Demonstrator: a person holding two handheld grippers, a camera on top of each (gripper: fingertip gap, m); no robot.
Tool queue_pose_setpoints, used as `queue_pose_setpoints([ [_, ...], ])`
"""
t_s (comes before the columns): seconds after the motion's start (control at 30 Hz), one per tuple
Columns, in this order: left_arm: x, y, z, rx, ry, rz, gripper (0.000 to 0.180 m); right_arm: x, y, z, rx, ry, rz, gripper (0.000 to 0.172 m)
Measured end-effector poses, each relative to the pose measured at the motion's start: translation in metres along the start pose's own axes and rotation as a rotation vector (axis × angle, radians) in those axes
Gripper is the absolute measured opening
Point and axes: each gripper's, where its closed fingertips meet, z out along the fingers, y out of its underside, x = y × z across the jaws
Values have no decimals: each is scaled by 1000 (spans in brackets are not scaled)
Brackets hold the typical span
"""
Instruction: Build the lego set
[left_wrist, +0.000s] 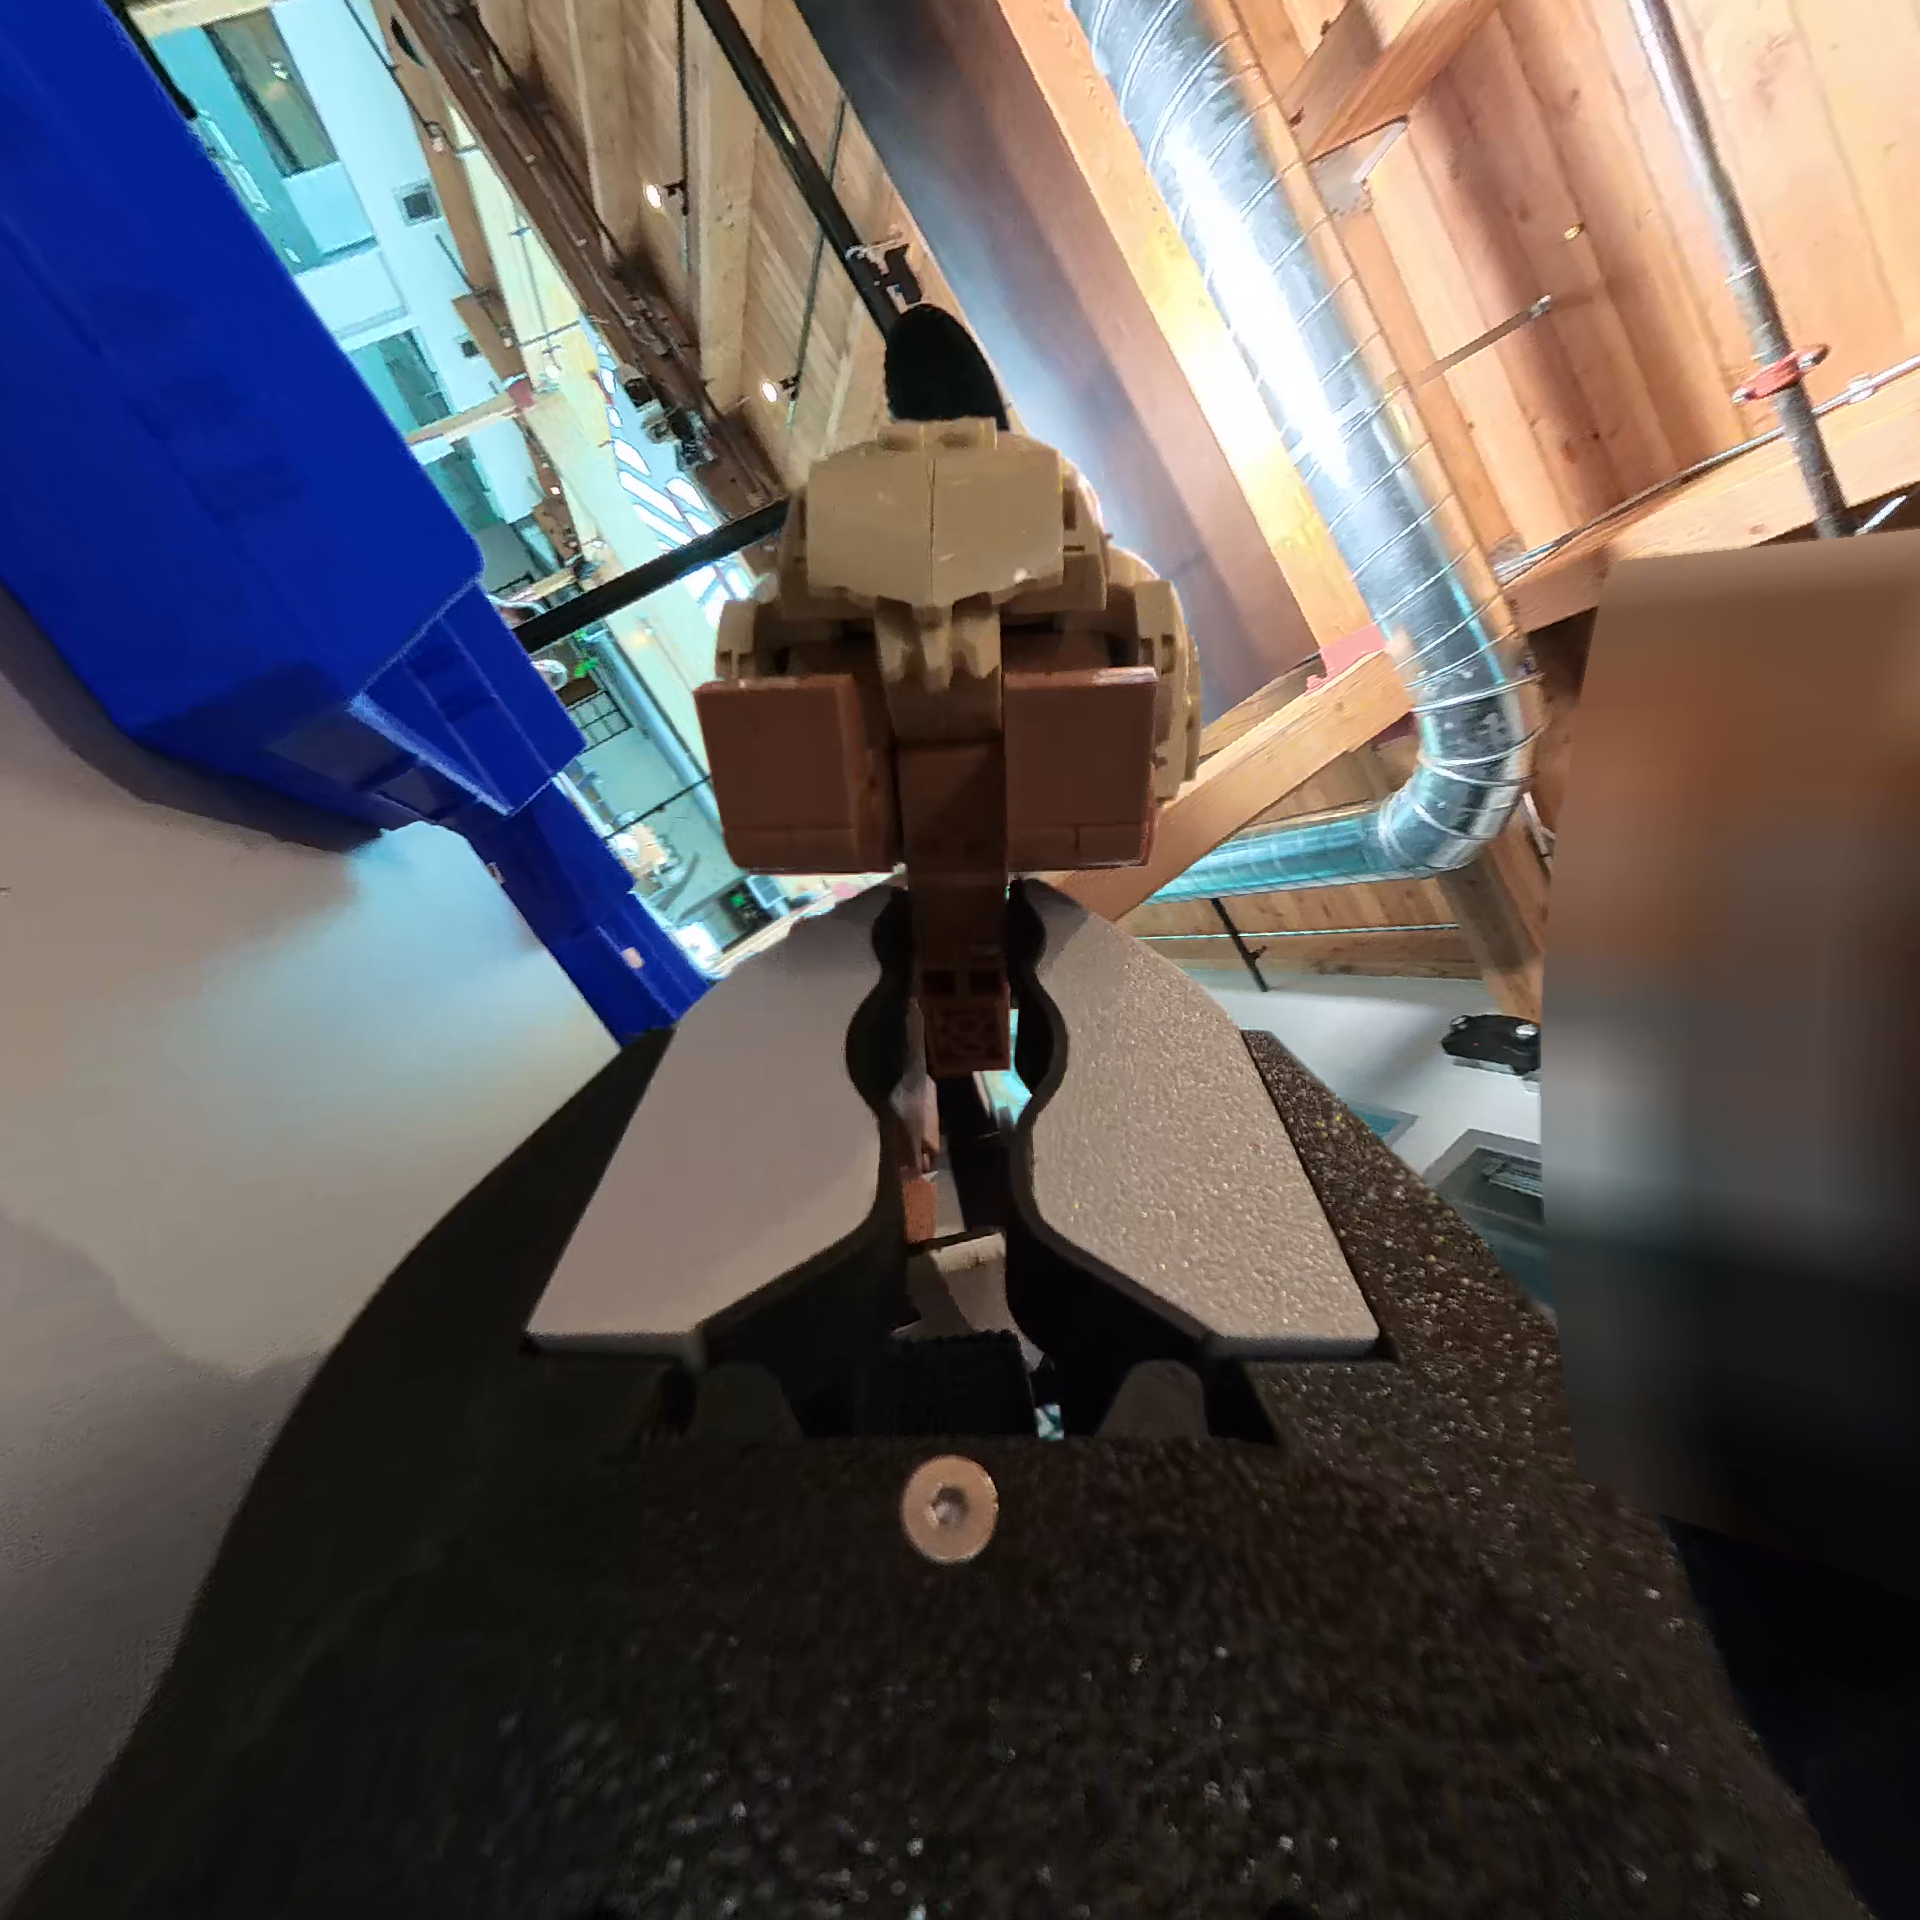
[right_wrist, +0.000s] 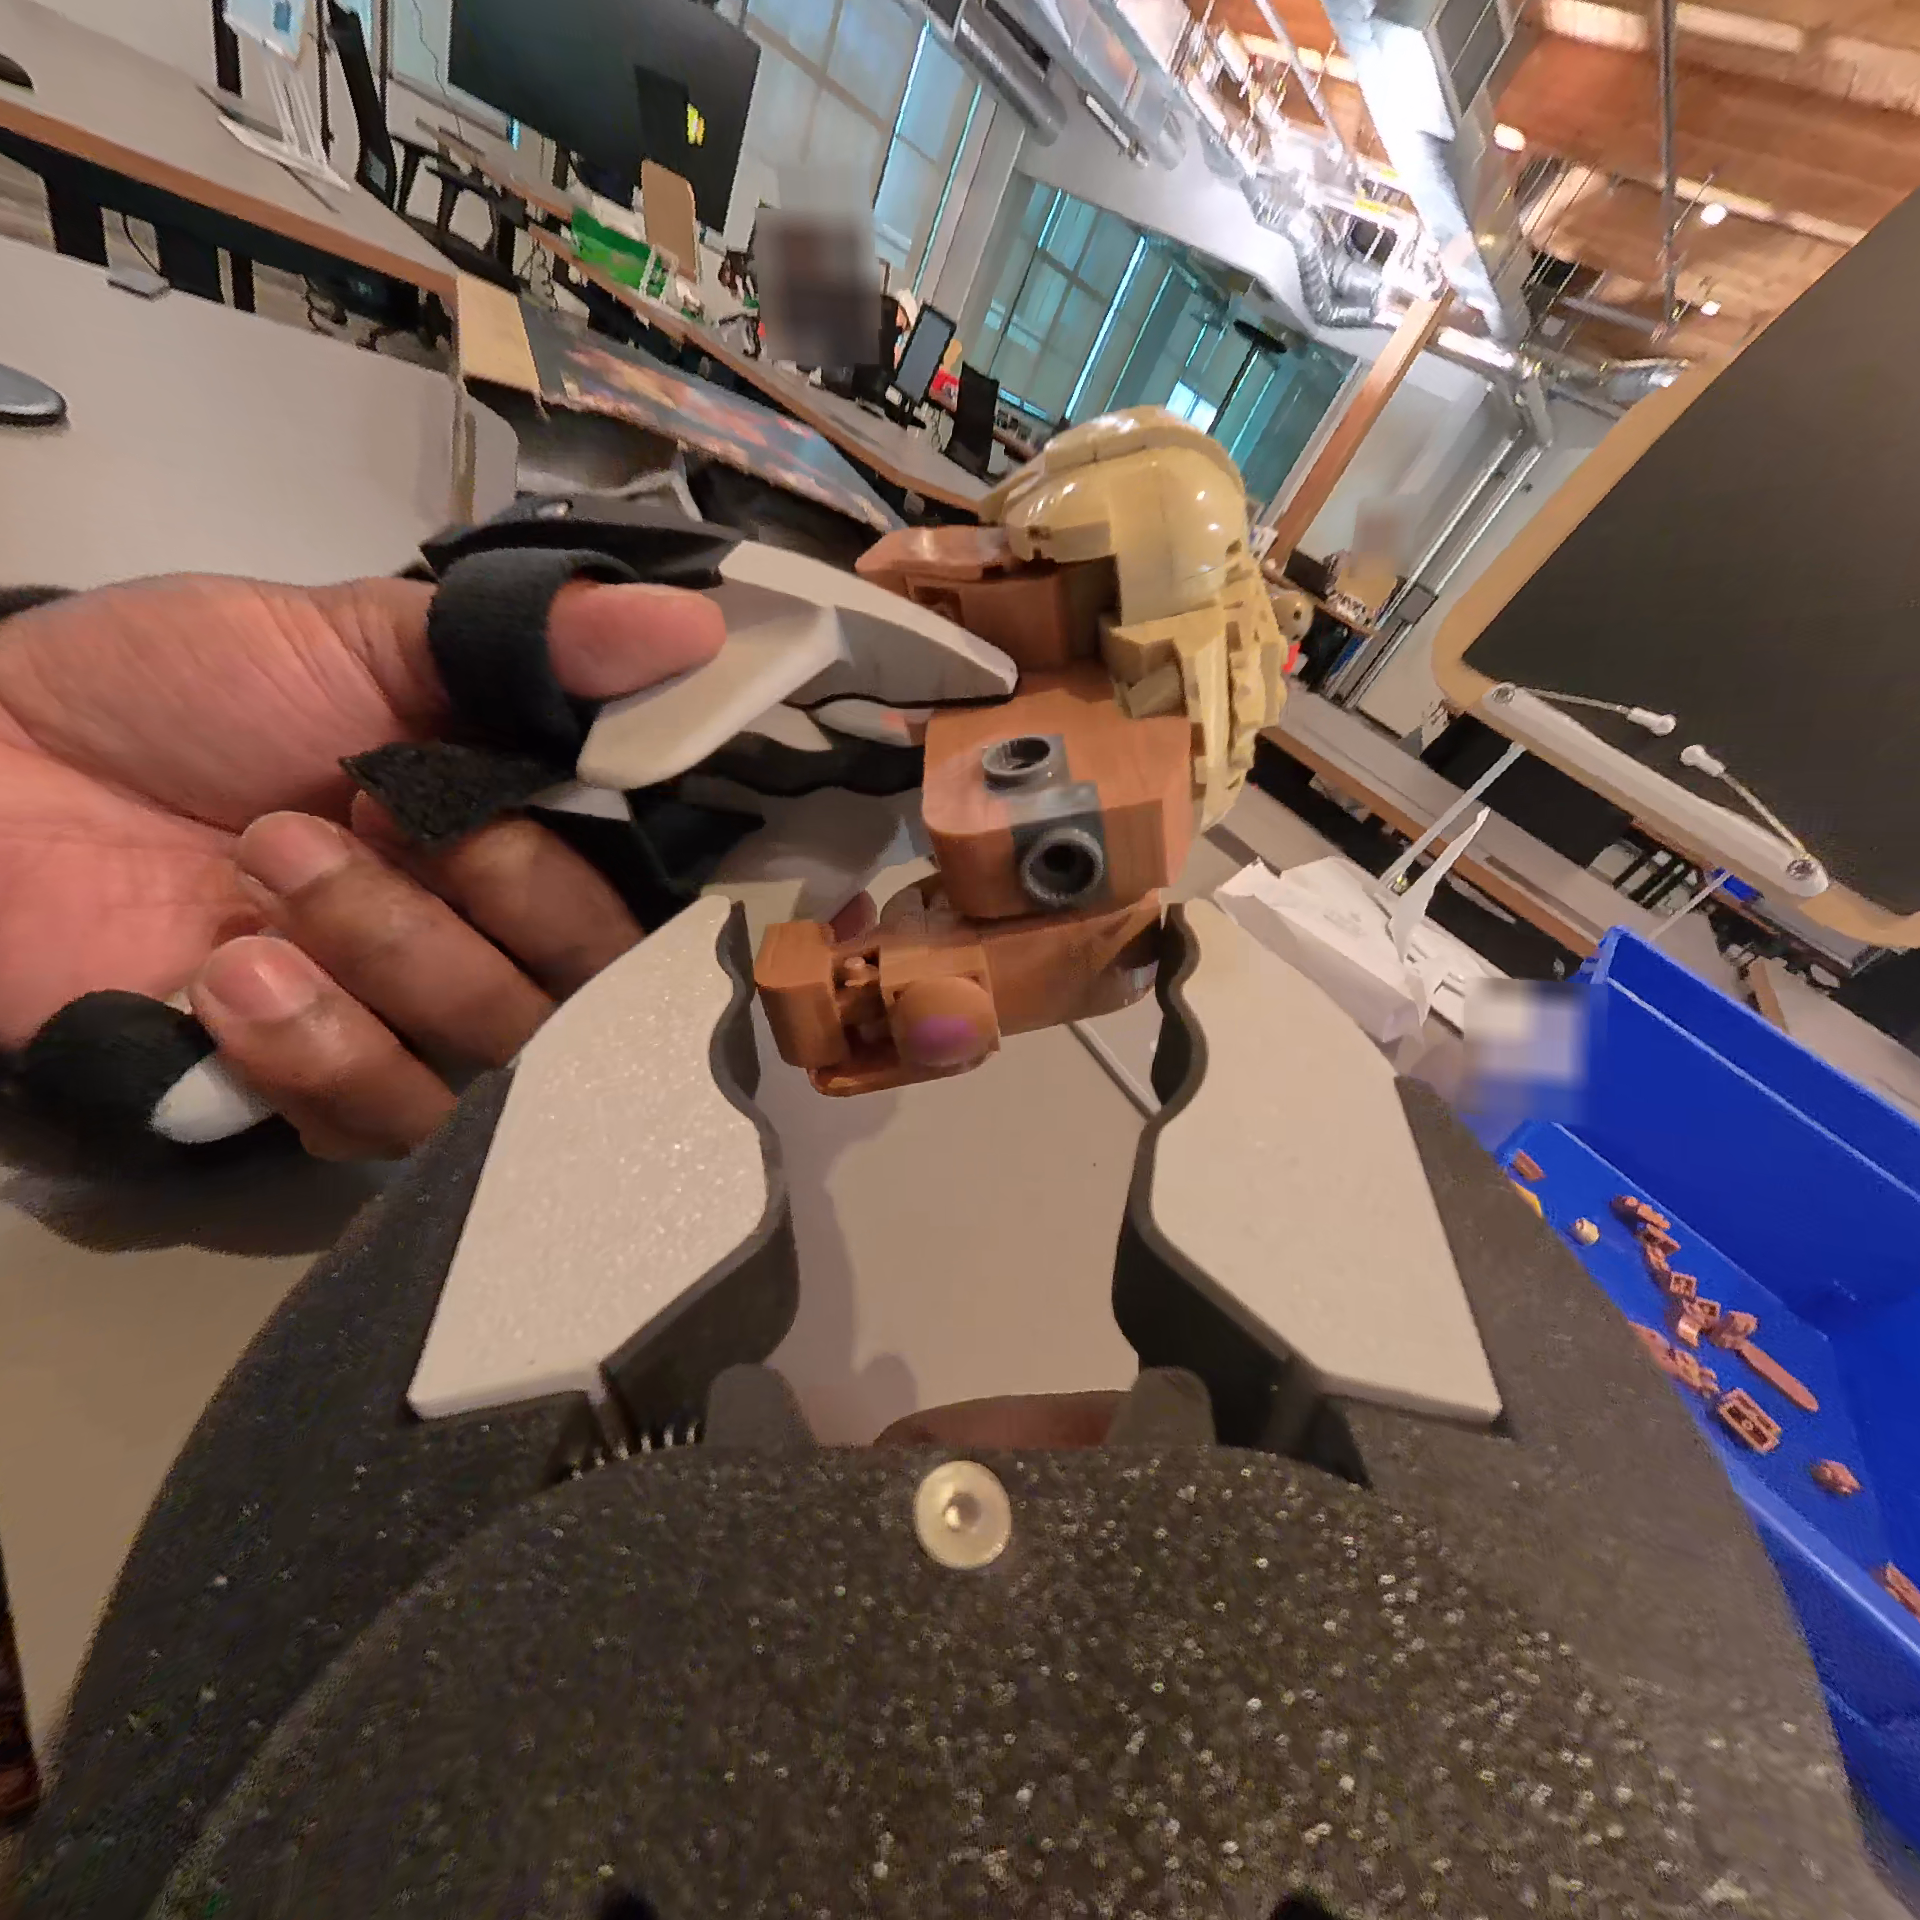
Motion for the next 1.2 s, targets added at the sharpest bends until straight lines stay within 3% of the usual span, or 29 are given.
queue_pose_setpoints([
  [0.27, 22, -9, -1, 57, 200, -113, 17, 0, -15, -4, 74, 13, -32, 75],
  [1.2, 15, 18, 18, -14, 235, -169, 17, 11, -21, -25, 165, 30, 16, 74],
])
